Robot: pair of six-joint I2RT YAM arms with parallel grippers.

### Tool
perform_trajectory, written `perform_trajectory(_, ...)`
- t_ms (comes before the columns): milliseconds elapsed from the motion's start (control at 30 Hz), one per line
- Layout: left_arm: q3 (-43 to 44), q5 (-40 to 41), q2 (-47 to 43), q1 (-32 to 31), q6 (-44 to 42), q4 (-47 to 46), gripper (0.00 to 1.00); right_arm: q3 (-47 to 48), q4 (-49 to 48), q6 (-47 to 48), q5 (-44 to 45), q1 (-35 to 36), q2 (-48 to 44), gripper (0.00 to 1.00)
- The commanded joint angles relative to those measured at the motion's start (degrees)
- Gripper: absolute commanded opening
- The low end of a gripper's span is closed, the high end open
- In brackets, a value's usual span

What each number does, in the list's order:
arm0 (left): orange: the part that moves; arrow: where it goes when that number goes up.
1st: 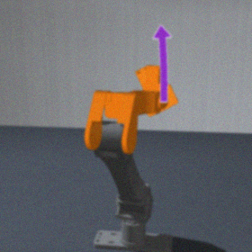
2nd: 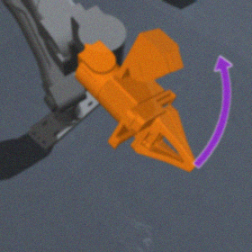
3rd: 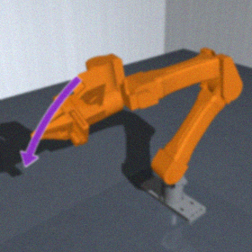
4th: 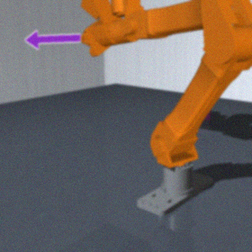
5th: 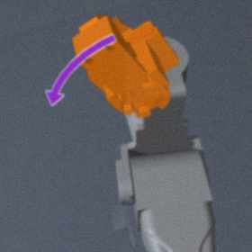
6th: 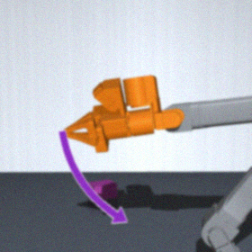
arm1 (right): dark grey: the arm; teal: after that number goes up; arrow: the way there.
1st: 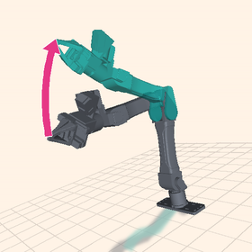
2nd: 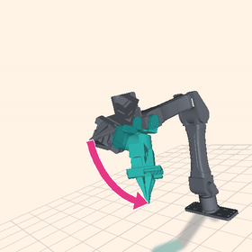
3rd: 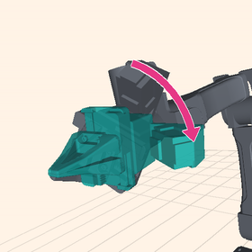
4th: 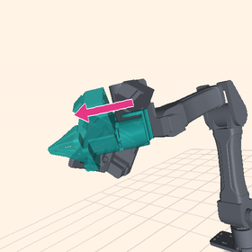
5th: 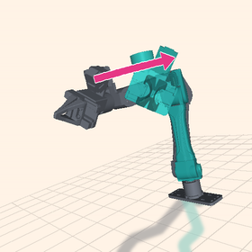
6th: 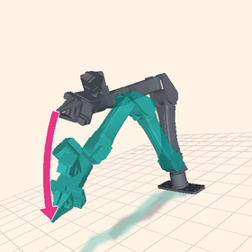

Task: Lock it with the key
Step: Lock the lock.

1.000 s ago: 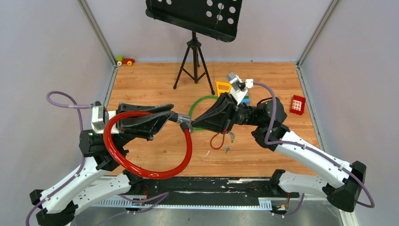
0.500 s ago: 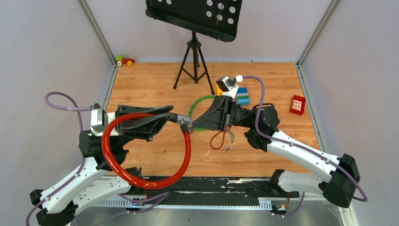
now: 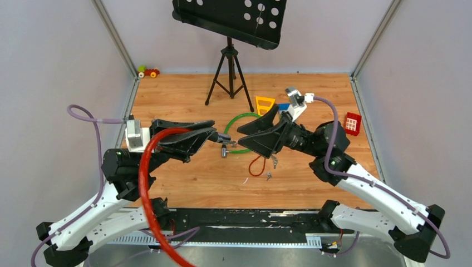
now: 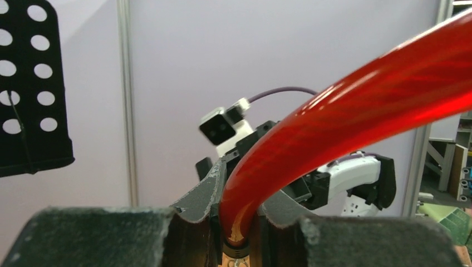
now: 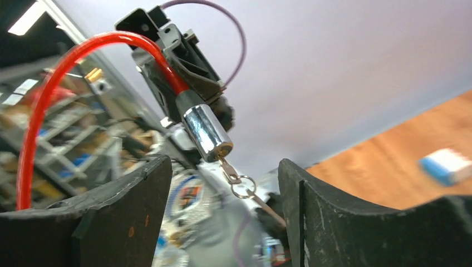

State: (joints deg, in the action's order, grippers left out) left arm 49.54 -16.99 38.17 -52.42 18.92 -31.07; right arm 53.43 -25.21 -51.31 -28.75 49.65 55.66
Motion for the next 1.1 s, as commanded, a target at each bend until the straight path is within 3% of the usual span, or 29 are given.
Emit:
perform_trajectory(0,1.78,5.76,-0.10,-0.12,0.24,0.18,0.00,1.80,14.24,24.27,10.56,-0.16,-5.46,0.71)
perform_trajectory(200,2.21,9.29,0.42,-0.13,0.05,3.88,0.00,-1.62,18.65,37.65,20.70,-0.17,-9.59,0.71)
perform_trajectory(367,5.53,10.30,1.68,-0.09,-4.95,12.62,0.00,-2.50,21.03,46.75,23.13,-0.09,-12.64,0.70)
perform_trajectory(533,7.55,12.46,2.83,-0.09,-11.07,21.25,0.00,1.72,24.39,47.39,11.11,-0.09,-12.57,0.63)
perform_trajectory(700,7.39,15.31,4.08,-0.08,-15.00,23.77,0.00,0.96,15.26,40.36,-10.84,0.41,-11.45,0.68)
perform_trajectory(833,7.50,15.01,4.76,-0.05,-16.38,23.13,0.00,-2.60,6.17,40.35,-13.54,2.81,-11.91,0.73)
perform_trajectory(1067,8.43,13.51,4.94,-0.05,-18.25,24.27,0.00,1.56,12.42,45.52,-16.64,4.73,-7.90,0.72)
